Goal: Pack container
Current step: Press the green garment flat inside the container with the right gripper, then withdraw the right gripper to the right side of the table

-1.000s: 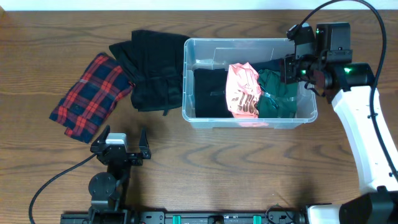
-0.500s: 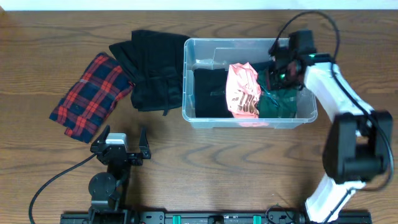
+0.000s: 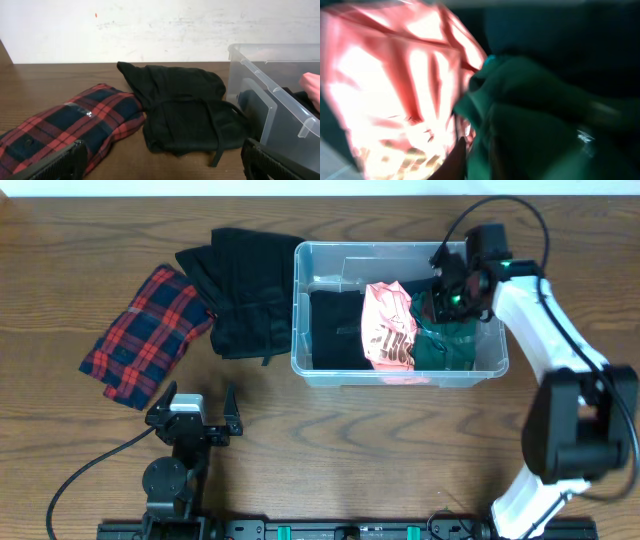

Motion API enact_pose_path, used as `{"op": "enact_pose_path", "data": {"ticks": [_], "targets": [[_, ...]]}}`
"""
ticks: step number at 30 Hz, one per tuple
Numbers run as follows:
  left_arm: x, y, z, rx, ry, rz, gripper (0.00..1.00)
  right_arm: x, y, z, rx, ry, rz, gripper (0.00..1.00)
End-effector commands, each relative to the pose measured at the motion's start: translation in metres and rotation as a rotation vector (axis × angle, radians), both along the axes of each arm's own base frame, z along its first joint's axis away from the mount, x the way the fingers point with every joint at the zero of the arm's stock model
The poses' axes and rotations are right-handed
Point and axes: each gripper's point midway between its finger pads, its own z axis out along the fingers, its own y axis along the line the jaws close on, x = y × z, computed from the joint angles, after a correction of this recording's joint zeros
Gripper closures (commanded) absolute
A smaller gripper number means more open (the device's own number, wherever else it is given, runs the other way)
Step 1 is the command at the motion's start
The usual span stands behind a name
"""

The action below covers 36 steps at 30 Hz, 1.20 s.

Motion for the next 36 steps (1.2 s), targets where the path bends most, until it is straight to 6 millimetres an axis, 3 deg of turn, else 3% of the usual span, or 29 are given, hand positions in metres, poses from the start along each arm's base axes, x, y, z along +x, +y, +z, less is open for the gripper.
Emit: {"op": "enact_pose_path", "data": {"ticks": [1, 4, 8, 11, 15, 20, 36], "targets": [[0.0, -0.001, -0.017, -0.007, 0.044, -0.005, 0.02, 0.01, -0.028, 0.079, -0.085, -0.208, -0.072, 0.7], [0.0, -0.001, -0.017, -0.007, 0.044, -0.005, 0.02, -0.001, -0.071, 0.112, -0.215, -0.275, -0.189, 0.55], [0.0, -0.001, -0.017, -0.007, 0.044, -0.005, 0.02, -0.022, -0.131, 0.134, -0.386, -0.286, -0.354, 0.43], [0.0, -0.001, -0.017, -0.007, 0.044, -0.005, 0.02, -0.039, -0.173, 0.138, -0.462, -0.25, -0.493, 0.01], [0.0, -0.001, -0.017, -0.007, 0.044, -0.005, 0.02, -0.056, -0.209, 0.132, -0.49, -0.189, -0.577, 0.01], [0.0, -0.001, -0.017, -0.007, 0.044, -0.005, 0.02, -0.064, -0.222, 0.129, -0.495, -0.163, -0.612, 0.01], [0.0, -0.001, -0.017, -0.007, 0.044, -0.005, 0.02, -0.064, -0.222, 0.129, -0.495, -0.163, -0.612, 0.01]]}}
